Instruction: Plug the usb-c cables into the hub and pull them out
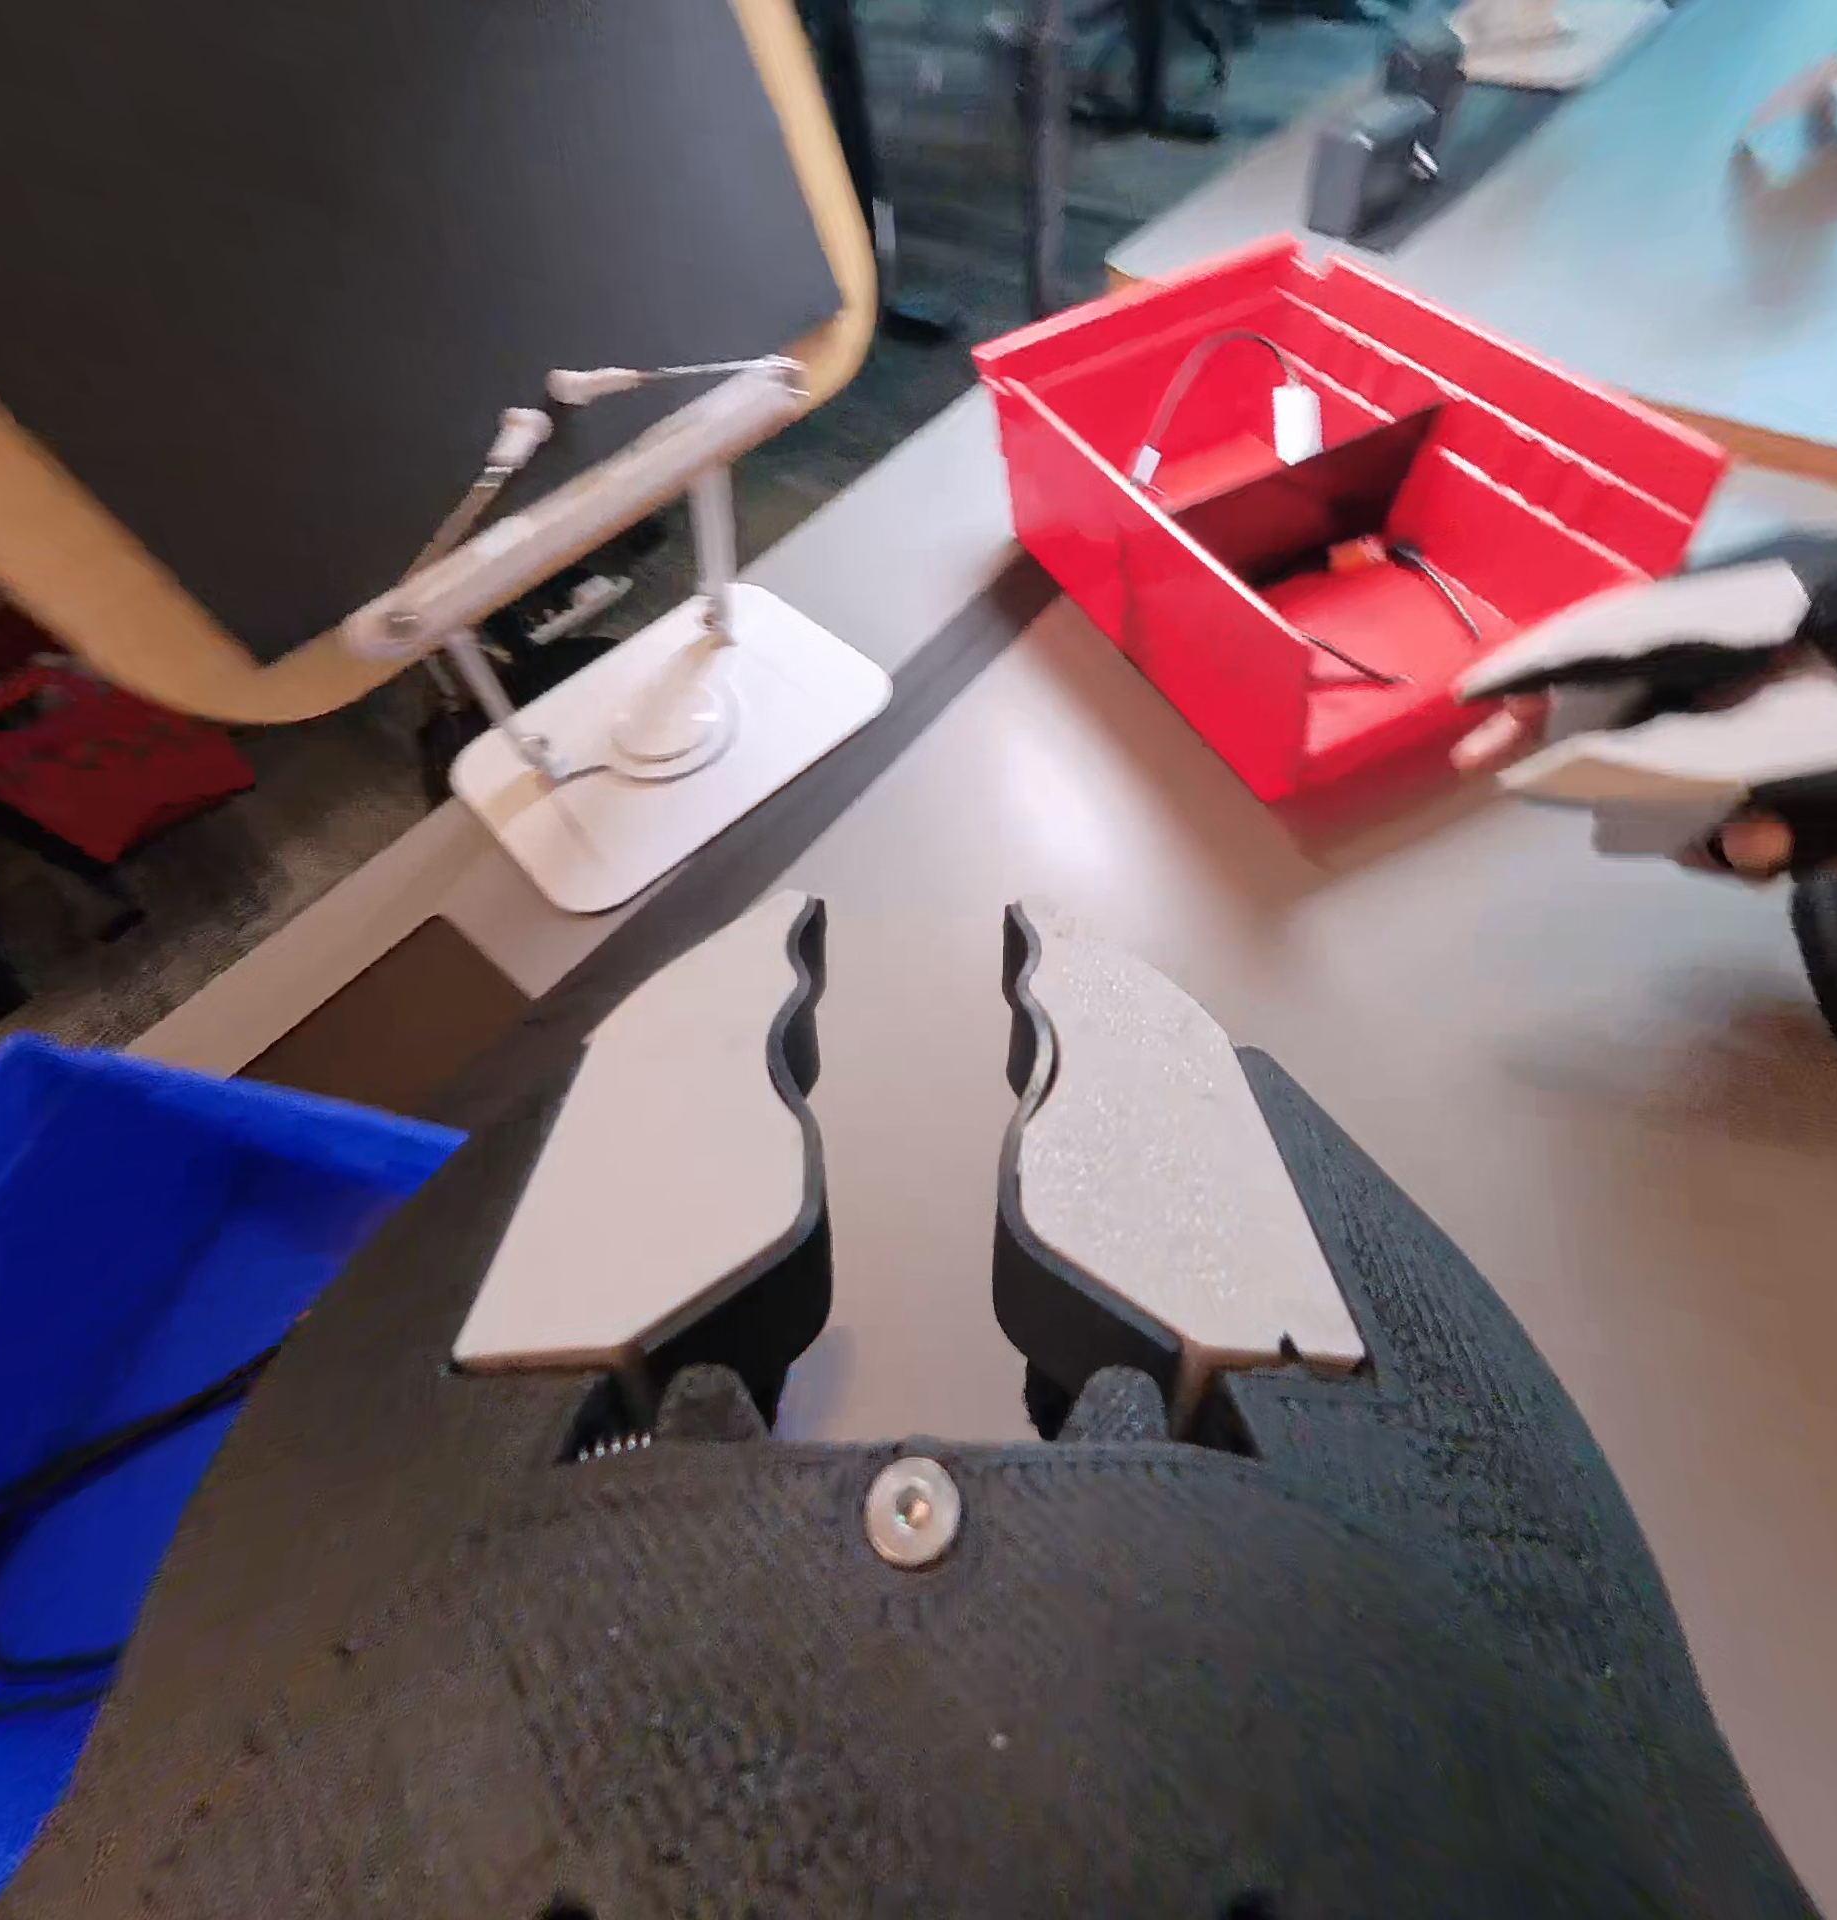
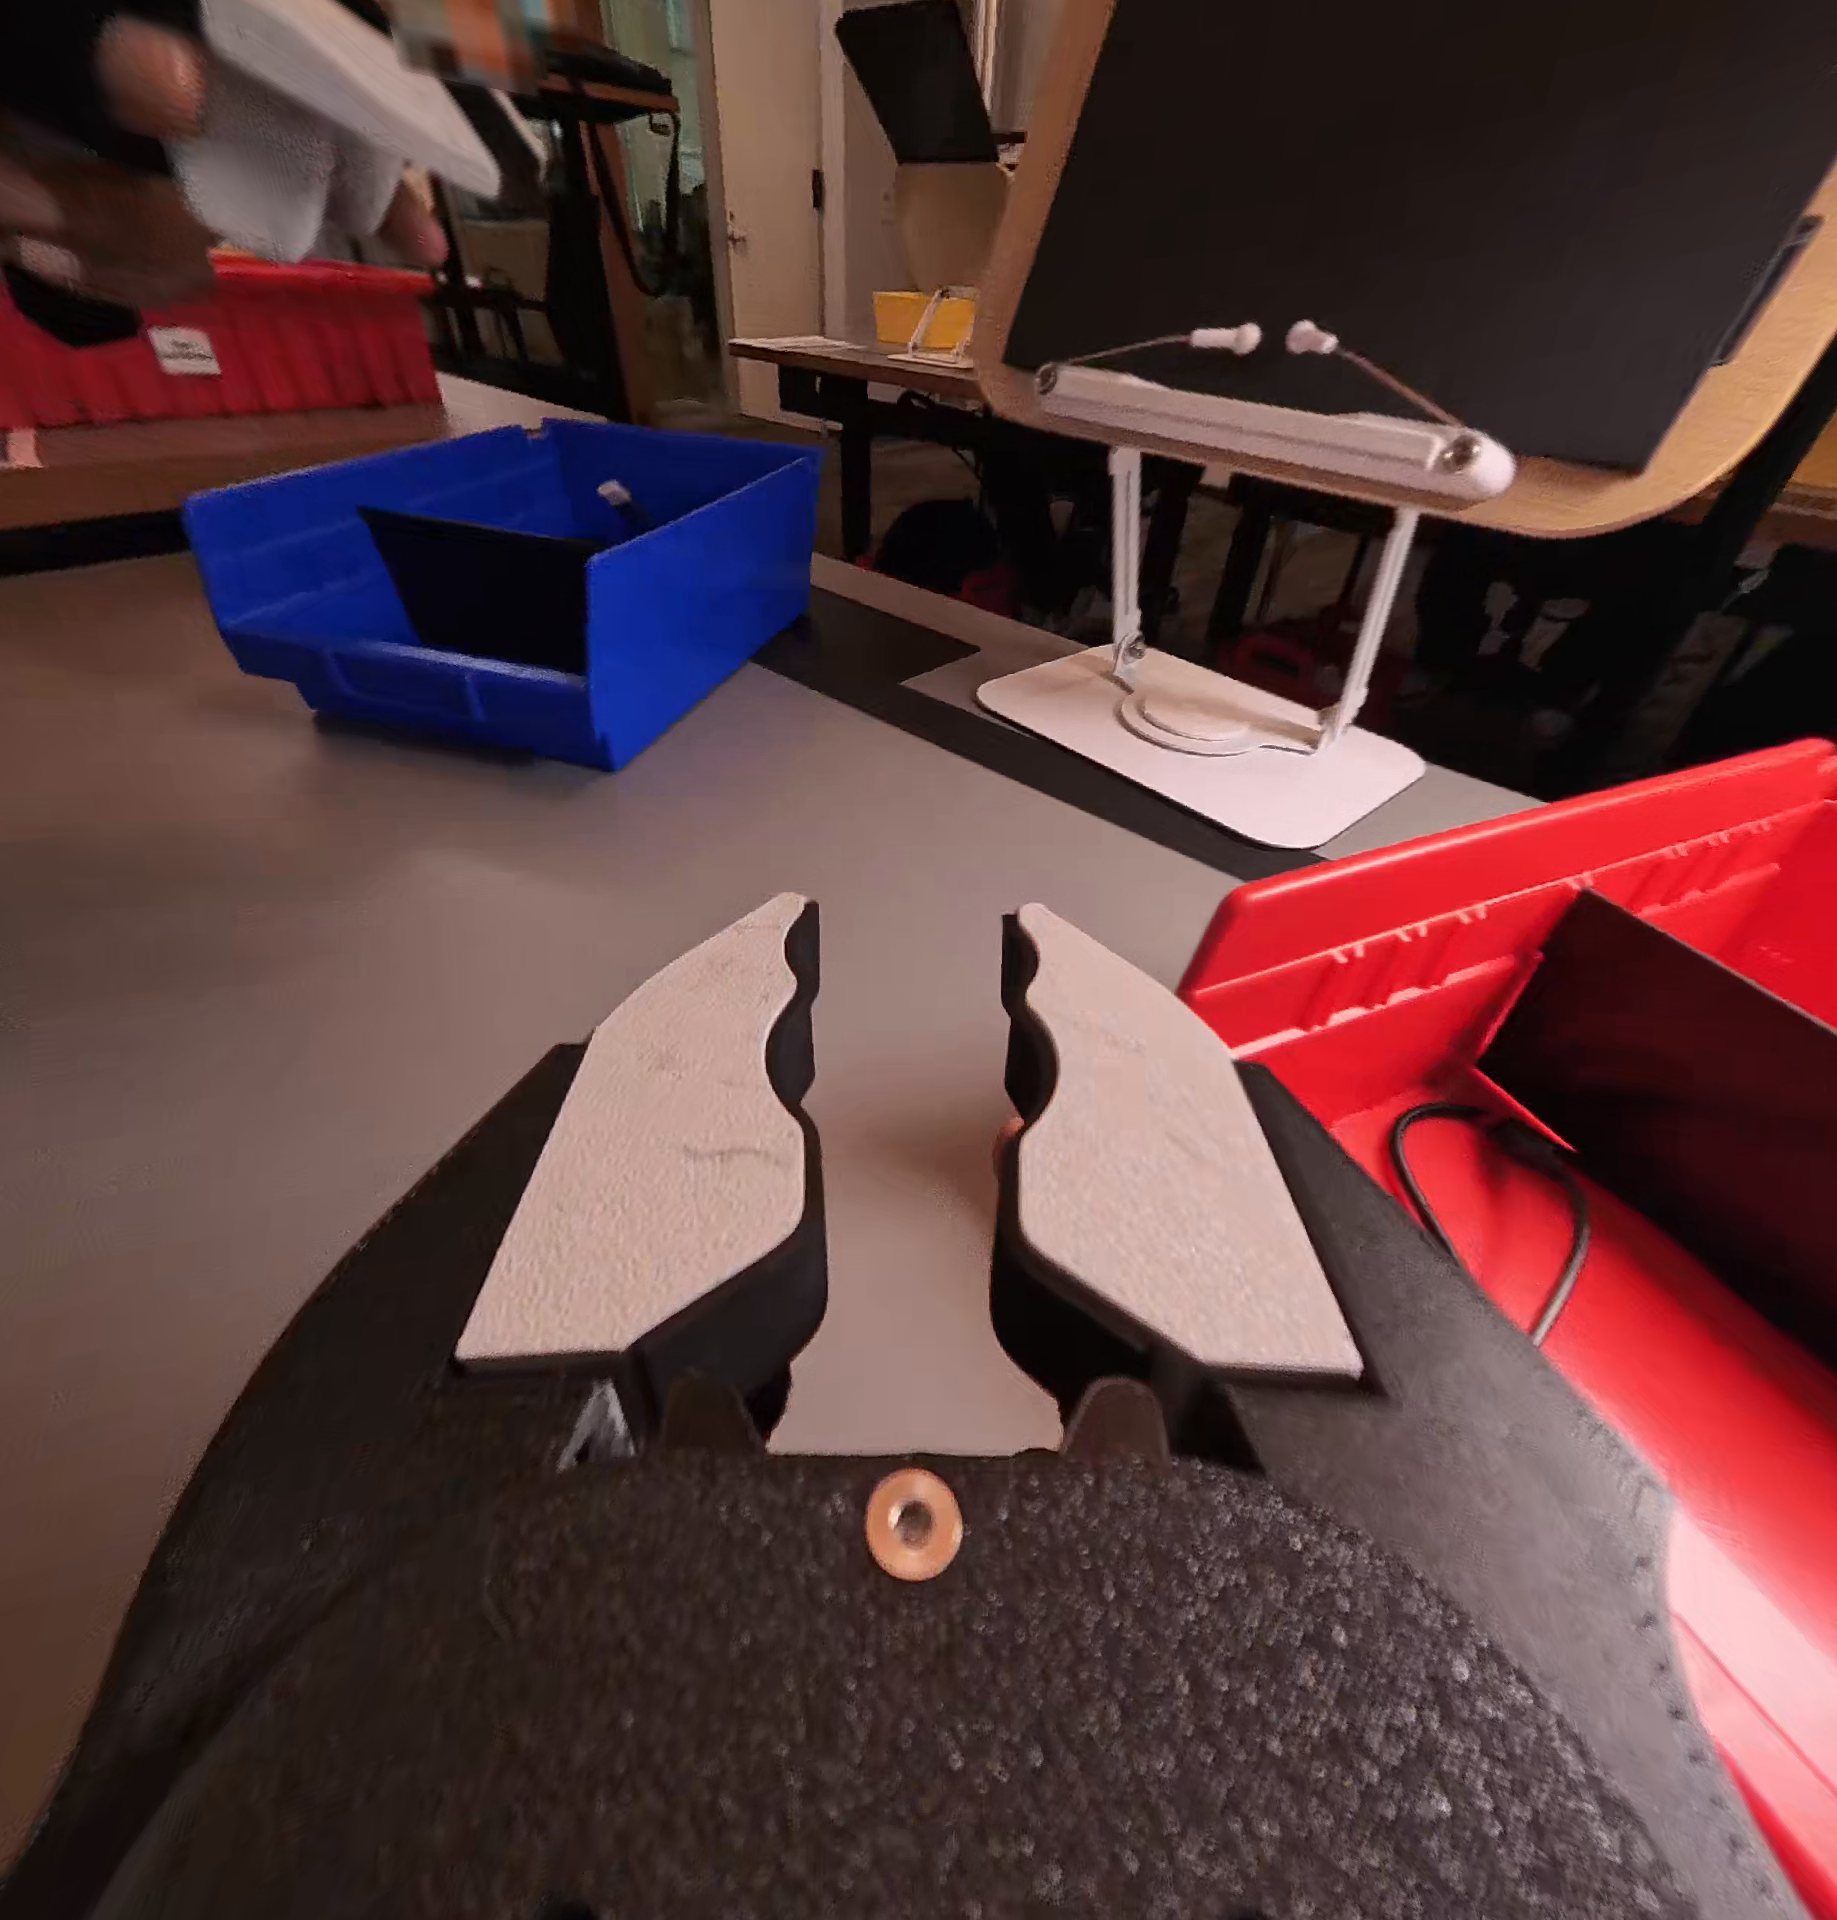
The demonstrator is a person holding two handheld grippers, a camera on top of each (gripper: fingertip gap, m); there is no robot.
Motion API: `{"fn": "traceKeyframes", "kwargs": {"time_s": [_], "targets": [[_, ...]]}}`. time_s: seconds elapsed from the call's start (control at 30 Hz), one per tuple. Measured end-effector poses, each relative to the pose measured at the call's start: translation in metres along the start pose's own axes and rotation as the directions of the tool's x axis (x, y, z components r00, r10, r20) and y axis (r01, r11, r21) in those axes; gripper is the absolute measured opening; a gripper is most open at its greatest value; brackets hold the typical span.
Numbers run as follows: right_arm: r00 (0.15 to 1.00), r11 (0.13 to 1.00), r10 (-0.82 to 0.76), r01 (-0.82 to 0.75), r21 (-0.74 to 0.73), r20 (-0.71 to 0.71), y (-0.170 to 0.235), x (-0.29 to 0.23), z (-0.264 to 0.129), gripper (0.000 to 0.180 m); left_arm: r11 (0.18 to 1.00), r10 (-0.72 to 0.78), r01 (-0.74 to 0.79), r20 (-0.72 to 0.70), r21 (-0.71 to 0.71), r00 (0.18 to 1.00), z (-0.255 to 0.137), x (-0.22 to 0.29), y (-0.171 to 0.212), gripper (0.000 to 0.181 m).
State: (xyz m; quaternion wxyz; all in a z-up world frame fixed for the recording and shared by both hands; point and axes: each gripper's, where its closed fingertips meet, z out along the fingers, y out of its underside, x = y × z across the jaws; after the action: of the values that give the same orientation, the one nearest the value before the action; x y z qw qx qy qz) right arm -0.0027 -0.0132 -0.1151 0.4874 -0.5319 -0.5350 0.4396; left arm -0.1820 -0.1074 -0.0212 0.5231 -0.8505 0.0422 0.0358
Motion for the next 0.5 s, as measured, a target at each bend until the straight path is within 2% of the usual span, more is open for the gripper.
{"fn": "traceKeyframes", "kwargs": {"time_s": [0.13,0.3,0.4,0.5], "targets": [[0.997,0.998,-0.064,0.063,0.007,0.053,0.009,-0.017,0.002,0.031,0.994,-0.111,0.107,0.162,0.033,0.981,-0.022,-0.061,0.016,0.034],[0.990,0.996,-0.093,0.092,0.008,0.102,0.012,-0.035,0.000,0.031,0.975,-0.187,0.216,0.336,-0.048,0.923,-0.031,-0.126,0.066,0.033],[0.986,0.992,-0.122,0.120,0.024,0.112,0.009,-0.039,-0.001,0.030,0.963,-0.190,0.243,0.351,-0.113,0.917,-0.031,-0.154,0.082,0.032],[0.985,0.994,-0.111,0.108,0.029,0.135,0.008,-0.043,0.001,0.030,0.937,-0.113,0.198,0.285,-0.289,0.952,-0.022,-0.180,0.098,0.031]]}}
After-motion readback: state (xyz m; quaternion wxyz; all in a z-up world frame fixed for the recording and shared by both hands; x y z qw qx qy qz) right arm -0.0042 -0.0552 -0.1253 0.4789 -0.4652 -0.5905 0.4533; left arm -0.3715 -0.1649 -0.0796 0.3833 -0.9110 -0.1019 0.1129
